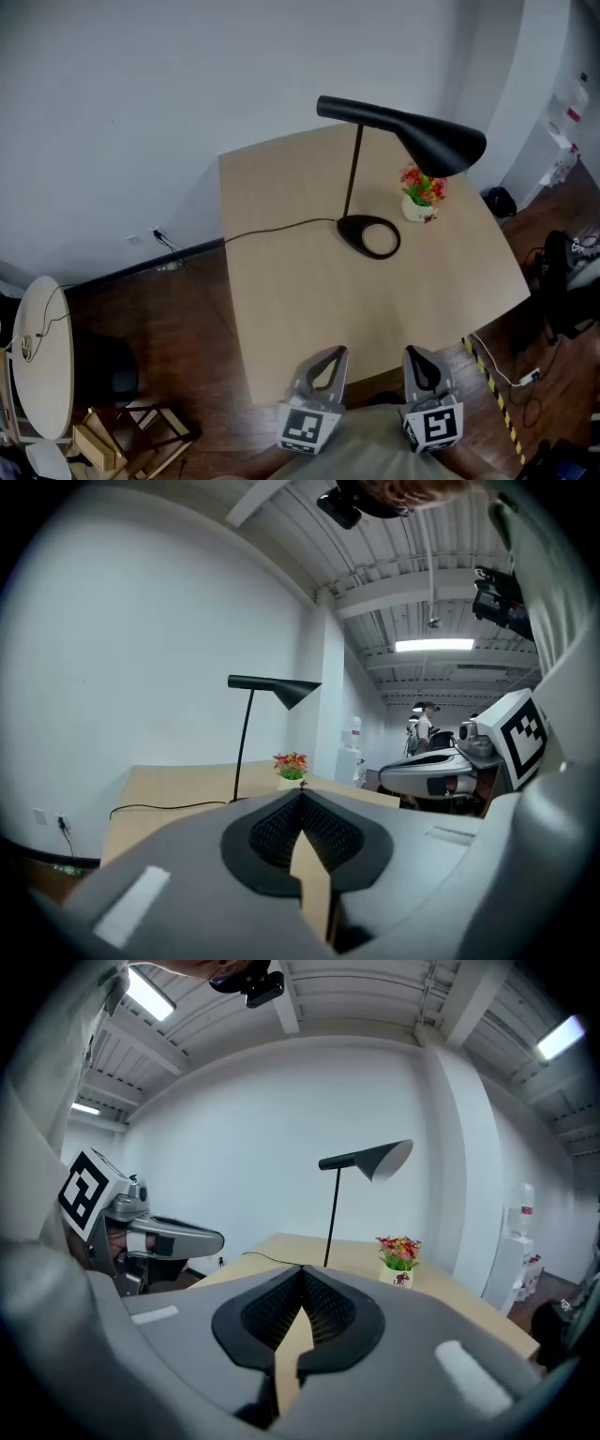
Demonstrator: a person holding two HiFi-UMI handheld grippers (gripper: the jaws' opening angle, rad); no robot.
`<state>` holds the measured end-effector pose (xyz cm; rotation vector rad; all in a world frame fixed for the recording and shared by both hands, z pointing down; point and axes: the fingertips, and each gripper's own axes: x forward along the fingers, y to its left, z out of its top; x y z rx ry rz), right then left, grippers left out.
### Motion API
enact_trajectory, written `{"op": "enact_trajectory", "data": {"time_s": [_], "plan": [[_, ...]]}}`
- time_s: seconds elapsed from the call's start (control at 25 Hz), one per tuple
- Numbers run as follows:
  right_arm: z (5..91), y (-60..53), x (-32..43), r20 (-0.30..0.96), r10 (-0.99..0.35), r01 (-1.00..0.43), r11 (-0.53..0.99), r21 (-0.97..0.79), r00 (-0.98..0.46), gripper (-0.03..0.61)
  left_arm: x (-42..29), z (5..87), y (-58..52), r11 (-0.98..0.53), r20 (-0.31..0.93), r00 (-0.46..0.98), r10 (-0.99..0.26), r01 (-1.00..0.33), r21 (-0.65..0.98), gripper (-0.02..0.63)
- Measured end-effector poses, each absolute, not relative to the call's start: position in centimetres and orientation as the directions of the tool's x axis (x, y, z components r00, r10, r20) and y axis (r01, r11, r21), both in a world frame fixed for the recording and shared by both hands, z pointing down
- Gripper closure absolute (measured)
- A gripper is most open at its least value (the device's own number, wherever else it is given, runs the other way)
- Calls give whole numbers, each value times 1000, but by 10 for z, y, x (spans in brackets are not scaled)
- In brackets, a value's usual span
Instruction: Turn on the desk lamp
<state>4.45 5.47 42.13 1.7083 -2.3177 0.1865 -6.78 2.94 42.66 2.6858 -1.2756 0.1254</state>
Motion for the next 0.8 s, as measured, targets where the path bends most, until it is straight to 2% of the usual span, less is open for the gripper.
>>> {"op": "enact_trajectory", "data": {"time_s": [0.44, 0.8], "plan": [[442, -31, 22, 283, -868, -905, 426, 5, -407, 578, -99, 434, -38, -476, 192, 483, -854, -875, 81, 615], [477, -140, 36, 317, -810, -853, 522, 7, -493, 578, -89, 448, -106, -359, 262, 362, -895, -932, 61, 615]]}}
